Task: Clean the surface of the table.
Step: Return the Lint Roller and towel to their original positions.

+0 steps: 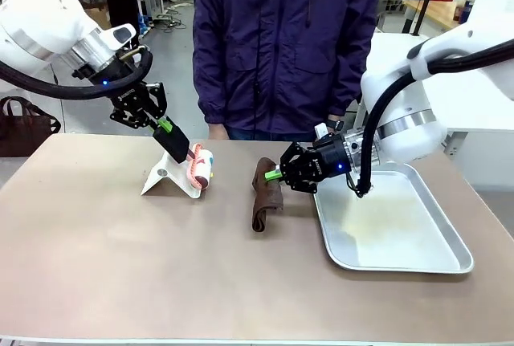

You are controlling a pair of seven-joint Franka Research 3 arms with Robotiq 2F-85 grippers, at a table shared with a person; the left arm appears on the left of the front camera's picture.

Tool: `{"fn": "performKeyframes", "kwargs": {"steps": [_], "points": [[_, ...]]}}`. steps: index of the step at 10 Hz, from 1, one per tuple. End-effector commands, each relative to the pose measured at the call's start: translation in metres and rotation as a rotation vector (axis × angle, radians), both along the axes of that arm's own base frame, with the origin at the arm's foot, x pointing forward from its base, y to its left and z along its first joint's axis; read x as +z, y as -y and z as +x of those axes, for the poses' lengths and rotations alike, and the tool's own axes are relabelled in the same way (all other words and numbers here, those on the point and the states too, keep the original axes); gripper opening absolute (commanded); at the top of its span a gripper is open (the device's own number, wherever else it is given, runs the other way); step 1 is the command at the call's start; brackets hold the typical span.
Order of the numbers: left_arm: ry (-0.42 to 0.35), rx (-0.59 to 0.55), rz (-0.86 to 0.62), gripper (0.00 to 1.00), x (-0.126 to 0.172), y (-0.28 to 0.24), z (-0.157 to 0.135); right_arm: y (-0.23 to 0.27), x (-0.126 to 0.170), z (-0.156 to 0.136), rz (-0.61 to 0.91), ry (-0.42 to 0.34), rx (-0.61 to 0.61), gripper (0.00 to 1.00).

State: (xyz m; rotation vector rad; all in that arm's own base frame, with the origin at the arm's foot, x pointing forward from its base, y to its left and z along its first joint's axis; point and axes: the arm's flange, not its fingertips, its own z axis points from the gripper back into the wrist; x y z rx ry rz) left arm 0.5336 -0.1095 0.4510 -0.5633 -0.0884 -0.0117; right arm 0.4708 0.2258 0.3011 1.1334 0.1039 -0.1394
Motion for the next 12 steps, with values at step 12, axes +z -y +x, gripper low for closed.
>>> {"fn": "performKeyframes", "kwargs": {"steps": [12], "points": [[-0.022, 0.031, 0.021, 0.22, -0.028, -0.015, 0.007, -0.004, -0.003, 0.004, 0.043, -0.019, -0.024, 0.11]]}}
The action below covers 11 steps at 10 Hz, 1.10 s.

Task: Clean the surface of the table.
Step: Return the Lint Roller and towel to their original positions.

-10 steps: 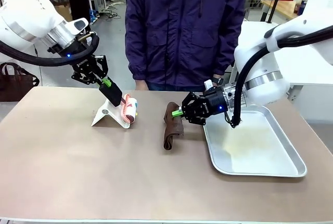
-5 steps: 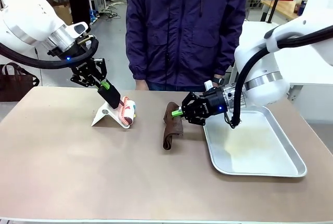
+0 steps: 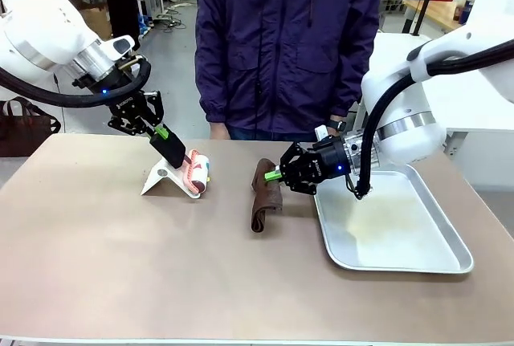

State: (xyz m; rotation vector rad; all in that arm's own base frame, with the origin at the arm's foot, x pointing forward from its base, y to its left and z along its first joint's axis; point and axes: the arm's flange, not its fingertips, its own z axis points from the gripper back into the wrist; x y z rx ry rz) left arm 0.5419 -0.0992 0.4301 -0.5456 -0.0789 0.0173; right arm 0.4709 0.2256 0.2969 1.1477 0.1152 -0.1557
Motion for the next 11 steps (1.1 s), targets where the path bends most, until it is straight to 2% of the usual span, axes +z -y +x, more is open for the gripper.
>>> {"fn": "performKeyframes", "kwargs": {"steps": [1, 2, 3, 4, 5, 6, 7, 8, 9, 11], "points": [[-0.006, 0.008, 0.004, 0.22, -0.0074, -0.004, -0.0015, -0.0037, 0.0016, 0.0033, 0.016, 0.002, -0.011, 0.11], [-0.007, 0.008, 0.007, 0.22, -0.0077, -0.004, -0.0016, -0.0039, 0.0011, 0.0032, 0.004, -0.003, 0.0, 0.11], [-0.011, 0.006, 0.009, 0.4, -0.008, -0.0043, -0.0012, -0.0041, 0.0008, 0.003, -0.002, -0.003, 0.007, 0.52], [-0.011, 0.009, 0.007, 0.79, -0.0079, -0.0047, -0.0012, -0.0042, 0.0003, 0.0031, -0.008, -0.01, 0.007, 0.7], [-0.009, 0.005, 0.008, 0.97, -0.0079, -0.0052, -0.0011, -0.0041, 0.0003, 0.003, -0.015, -0.011, 0.011, 1.0], [-0.007, 0.004, 0.008, 0.84, -0.0072, -0.0059, -0.0011, -0.0038, 0.0005, 0.0031, -0.032, -0.011, 0.011, 1.0], [-0.003, 0.007, 0.006, 1.0, -0.0059, -0.0065, -0.0011, -0.0031, 0.0003, 0.0034, -0.053, 0.004, 0.002, 1.0], [0.003, 0.009, 0.005, 1.0, -0.0042, -0.0074, -0.0019, -0.0027, 0.0003, 0.0031, -0.074, 0.018, 0.003, 0.93], [0.005, 0.009, 0.006, 1.0, -0.003, -0.0084, -0.0024, -0.002, 0.0007, 0.0026, -0.109, 0.021, 0.015, 1.0], [0.008, 0.007, 0.023, 1.0, 0.0006, -0.0124, -0.0044, 0.0012, 0.0029, 0.0013, -0.162, 0.02, 0.02, 1.0]]}}
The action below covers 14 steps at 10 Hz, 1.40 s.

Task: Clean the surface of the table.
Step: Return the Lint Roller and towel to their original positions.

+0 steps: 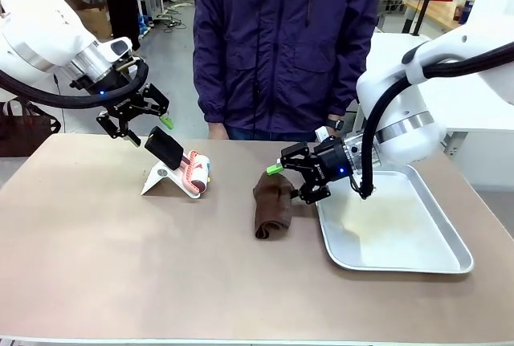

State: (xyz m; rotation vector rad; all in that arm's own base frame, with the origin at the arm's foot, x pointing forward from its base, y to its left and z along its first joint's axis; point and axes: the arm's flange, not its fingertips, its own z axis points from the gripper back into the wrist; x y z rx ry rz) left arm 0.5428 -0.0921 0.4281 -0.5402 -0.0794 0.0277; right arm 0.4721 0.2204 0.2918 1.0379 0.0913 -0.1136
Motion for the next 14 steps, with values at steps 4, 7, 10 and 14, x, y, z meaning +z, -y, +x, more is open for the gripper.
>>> {"fn": "performKeyframes", "kwargs": {"steps": [4, 7, 10, 14], "points": [[0.049, 0.037, 0.005, 1.0, 0.028, -0.033, -0.023, 0.013, 0.025, -0.011, -0.129, 0.027, -0.021, 1.0], [0.099, 0.083, -0.03, 1.0, 0.055, -0.06, -0.052, 0.032, 0.044, -0.027, -0.116, 0.089, -0.051, 1.0], [0.153, 0.061, -0.114, 1.0, 0.071, -0.076, -0.083, 0.05, 0.055, -0.036, 0.088, 0.174, -0.087, 1.0], [0.123, -0.058, -0.196, 1.0, 0.071, -0.08, -0.107, 0.061, 0.052, -0.045, 0.284, 0.17, 0.019, 1.0]]}}
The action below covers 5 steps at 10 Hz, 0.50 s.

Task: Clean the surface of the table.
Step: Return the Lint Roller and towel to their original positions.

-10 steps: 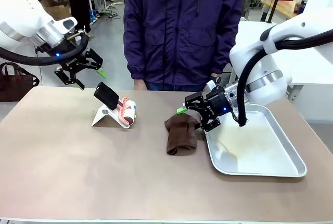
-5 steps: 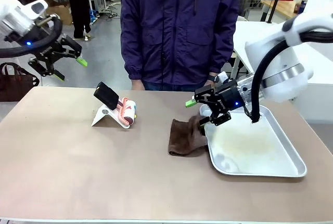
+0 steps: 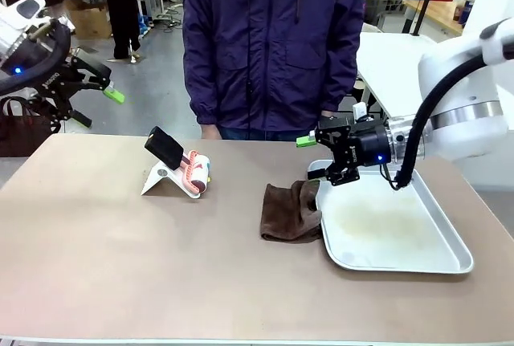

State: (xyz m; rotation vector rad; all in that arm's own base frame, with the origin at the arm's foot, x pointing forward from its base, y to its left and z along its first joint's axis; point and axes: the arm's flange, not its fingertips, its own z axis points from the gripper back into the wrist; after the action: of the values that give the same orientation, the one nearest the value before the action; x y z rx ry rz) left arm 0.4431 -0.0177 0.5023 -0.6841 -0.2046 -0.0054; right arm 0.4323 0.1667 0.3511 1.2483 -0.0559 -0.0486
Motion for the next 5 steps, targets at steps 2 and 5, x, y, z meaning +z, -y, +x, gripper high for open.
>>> {"fn": "performKeyframes", "kwargs": {"steps": [2, 5], "points": [[-0.003, -0.047, -0.178, 1.0, -0.009, -0.028, -0.029, 0.025, -0.007, -0.017, 0.236, 0.088, 0.11, 1.0], [-0.019, -0.086, -0.4, 1.0, -0.035, -0.08, -0.055, 0.063, -0.002, -0.033, 0.29, 0.131, 0.106, 1.0]]}}
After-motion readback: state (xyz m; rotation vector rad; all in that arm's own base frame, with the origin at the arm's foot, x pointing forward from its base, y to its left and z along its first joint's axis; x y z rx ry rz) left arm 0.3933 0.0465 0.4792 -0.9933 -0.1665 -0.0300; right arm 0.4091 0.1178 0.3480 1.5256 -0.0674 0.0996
